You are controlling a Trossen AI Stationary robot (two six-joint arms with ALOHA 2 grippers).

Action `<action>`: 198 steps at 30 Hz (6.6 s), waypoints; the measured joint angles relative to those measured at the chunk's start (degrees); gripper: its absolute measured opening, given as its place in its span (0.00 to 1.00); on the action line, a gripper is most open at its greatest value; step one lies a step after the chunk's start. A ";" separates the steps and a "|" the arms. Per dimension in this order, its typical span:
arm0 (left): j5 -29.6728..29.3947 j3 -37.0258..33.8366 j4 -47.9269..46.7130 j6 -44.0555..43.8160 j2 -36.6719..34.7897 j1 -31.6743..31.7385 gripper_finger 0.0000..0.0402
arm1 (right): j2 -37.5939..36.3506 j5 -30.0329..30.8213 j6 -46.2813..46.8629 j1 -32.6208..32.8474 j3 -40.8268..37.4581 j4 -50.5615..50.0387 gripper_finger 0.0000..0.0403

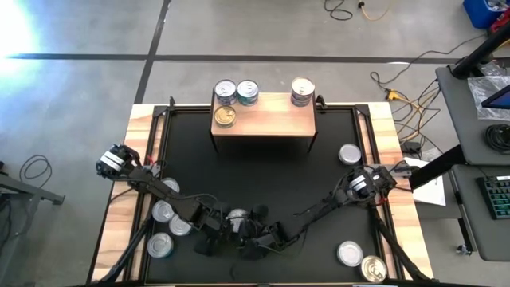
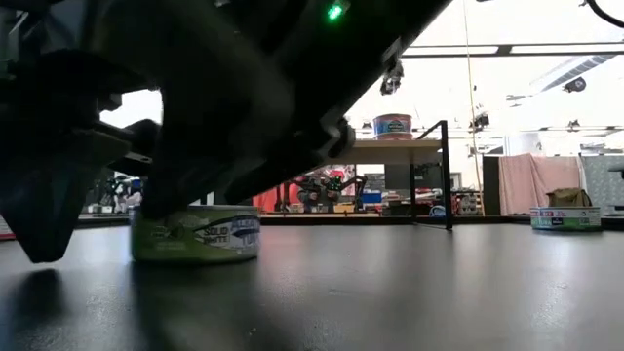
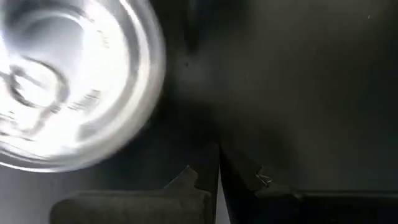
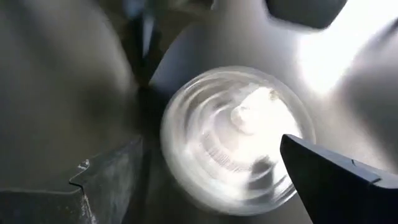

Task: Stack canned seafood by type on shelf
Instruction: Stack the green tuna can on top of the green tuna can

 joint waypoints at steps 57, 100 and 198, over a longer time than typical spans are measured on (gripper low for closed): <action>-3.29 -3.71 -4.44 -0.76 -7.15 8.34 0.00 | -0.25 -7.66 23.83 -0.38 9.38 -22.93 0.99; 1.61 -8.93 13.62 8.40 -2.51 9.30 0.00 | 7.93 -1.10 8.77 -3.78 9.14 -4.64 0.91; 11.09 -4.37 12.97 12.98 -35.67 71.81 0.00 | -0.22 -14.65 -21.79 -42.23 31.03 -14.65 0.92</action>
